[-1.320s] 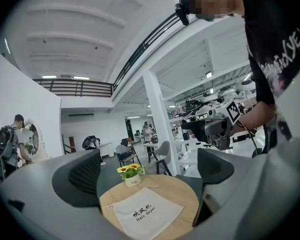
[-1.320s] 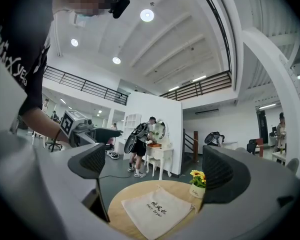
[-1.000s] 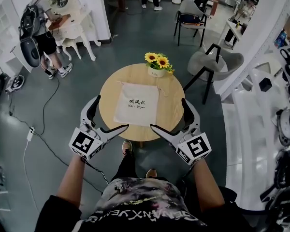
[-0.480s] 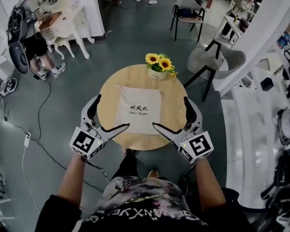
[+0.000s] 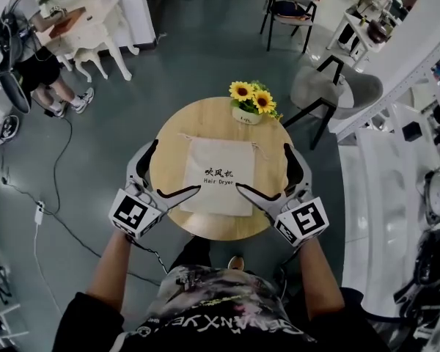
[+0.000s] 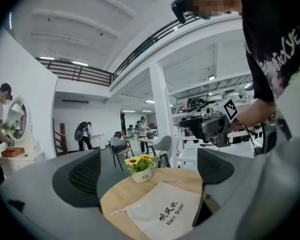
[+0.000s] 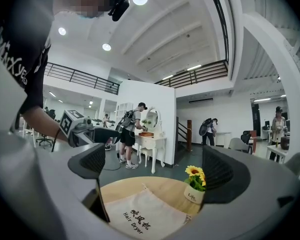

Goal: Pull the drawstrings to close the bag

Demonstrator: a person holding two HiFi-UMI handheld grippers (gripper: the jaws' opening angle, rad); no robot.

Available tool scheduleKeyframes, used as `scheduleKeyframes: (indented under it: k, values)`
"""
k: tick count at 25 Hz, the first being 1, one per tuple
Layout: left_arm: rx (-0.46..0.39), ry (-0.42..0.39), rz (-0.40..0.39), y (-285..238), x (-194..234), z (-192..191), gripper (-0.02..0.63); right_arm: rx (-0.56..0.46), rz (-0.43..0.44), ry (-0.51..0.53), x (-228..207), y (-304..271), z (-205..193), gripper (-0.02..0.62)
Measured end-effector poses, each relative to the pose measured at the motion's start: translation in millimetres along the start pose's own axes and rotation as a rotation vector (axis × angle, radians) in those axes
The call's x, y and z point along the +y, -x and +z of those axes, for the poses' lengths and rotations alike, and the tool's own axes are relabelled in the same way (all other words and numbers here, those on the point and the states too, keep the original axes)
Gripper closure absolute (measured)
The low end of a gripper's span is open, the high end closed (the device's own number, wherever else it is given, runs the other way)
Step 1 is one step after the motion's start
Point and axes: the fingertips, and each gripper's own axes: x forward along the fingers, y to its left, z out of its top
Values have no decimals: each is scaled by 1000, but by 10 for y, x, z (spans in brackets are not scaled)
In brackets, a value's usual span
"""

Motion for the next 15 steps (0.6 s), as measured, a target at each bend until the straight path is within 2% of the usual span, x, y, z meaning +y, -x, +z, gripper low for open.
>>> scheduleKeyframes:
  k: [15]
  values:
    - [1,53,-83,-462,762,-336,21,61,-80,-16,-359,-718,-102,11]
